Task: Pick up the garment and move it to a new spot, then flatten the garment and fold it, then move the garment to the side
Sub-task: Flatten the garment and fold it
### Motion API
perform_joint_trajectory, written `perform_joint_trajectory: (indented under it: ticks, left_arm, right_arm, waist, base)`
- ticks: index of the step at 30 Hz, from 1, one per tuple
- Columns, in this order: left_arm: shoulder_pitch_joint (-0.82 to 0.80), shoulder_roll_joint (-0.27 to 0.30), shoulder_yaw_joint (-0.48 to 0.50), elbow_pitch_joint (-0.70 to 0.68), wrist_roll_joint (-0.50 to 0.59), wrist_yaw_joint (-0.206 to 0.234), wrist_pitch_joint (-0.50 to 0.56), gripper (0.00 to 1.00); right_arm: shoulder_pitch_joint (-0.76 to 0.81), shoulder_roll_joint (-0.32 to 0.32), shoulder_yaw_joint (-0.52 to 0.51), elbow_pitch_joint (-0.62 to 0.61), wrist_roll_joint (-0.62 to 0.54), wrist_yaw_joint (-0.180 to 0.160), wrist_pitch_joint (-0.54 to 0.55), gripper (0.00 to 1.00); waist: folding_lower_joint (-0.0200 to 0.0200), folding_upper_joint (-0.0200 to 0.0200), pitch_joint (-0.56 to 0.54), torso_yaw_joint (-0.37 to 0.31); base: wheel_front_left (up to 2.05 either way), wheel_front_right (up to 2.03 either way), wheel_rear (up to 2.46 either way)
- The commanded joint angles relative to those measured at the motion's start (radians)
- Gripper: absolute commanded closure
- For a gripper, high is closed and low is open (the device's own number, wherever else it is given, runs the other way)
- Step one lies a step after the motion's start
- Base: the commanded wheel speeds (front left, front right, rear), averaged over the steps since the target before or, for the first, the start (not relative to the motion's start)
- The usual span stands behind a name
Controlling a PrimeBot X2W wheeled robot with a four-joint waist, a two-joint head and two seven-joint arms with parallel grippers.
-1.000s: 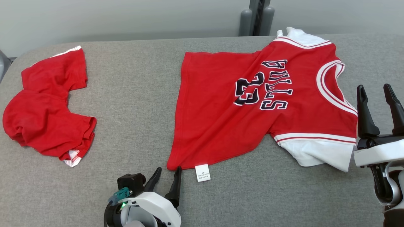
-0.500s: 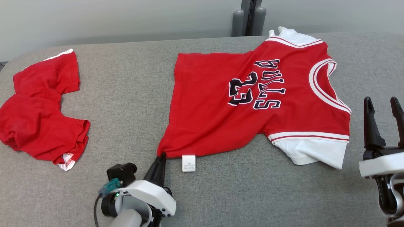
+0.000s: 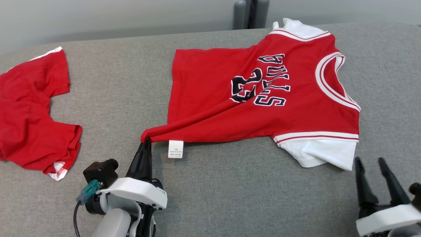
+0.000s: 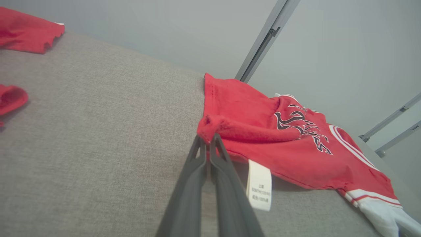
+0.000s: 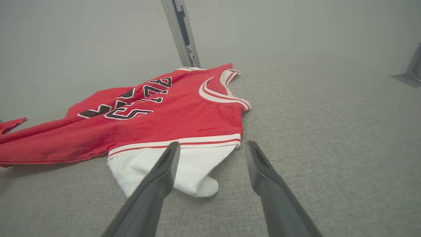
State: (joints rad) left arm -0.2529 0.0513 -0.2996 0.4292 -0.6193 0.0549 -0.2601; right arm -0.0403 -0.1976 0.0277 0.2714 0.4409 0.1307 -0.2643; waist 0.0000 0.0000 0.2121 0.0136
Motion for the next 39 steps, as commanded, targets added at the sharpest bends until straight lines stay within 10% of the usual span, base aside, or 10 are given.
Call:
perform_joint_trajectory:
  ticks: [1,26,27,29,39]
  left_arm:
    - [0.008,0.005,0.012,-0.004,0.009,-0.001,-0.004,1.00]
    - [0.000,0.002,-0.006,0.005,0.005,-0.011,-0.004,1.00]
    - [0.001,0.002,-0.007,0.005,0.005,-0.011,-0.004,1.00]
    - [-0.001,0.002,-0.010,0.006,0.005,-0.011,-0.004,1.00]
    - [-0.005,0.001,-0.010,0.004,-0.001,-0.010,-0.004,1.00]
  right_arm:
    - [0.006,-0.020,0.011,0.008,-0.009,0.000,-0.003,0.00]
    - [-0.143,-0.074,0.140,0.255,-0.252,0.000,-0.003,0.02]
    - [-0.144,-0.077,0.147,0.267,-0.246,0.000,-0.003,0.56]
    - [-0.152,-0.082,0.157,0.288,-0.239,0.000,-0.002,1.00]
    - [-0.144,-0.091,0.181,0.315,-0.186,0.000,0.007,1.00]
  waist:
    - [0.0000,0.0000,0.004,-0.006]
    - [0.0000,0.0000,0.036,0.035]
    - [0.0000,0.0000,0.037,0.036]
    - [0.0000,0.0000,0.039,0.037]
    - [0.0000,0.0000,0.034,0.026]
  base:
    - [0.00,0.00,0.00]
    - [0.00,0.00,0.00]
    - [0.00,0.00,0.00]
    - [0.00,0.00,0.00]
    - [0.00,0.00,0.00]
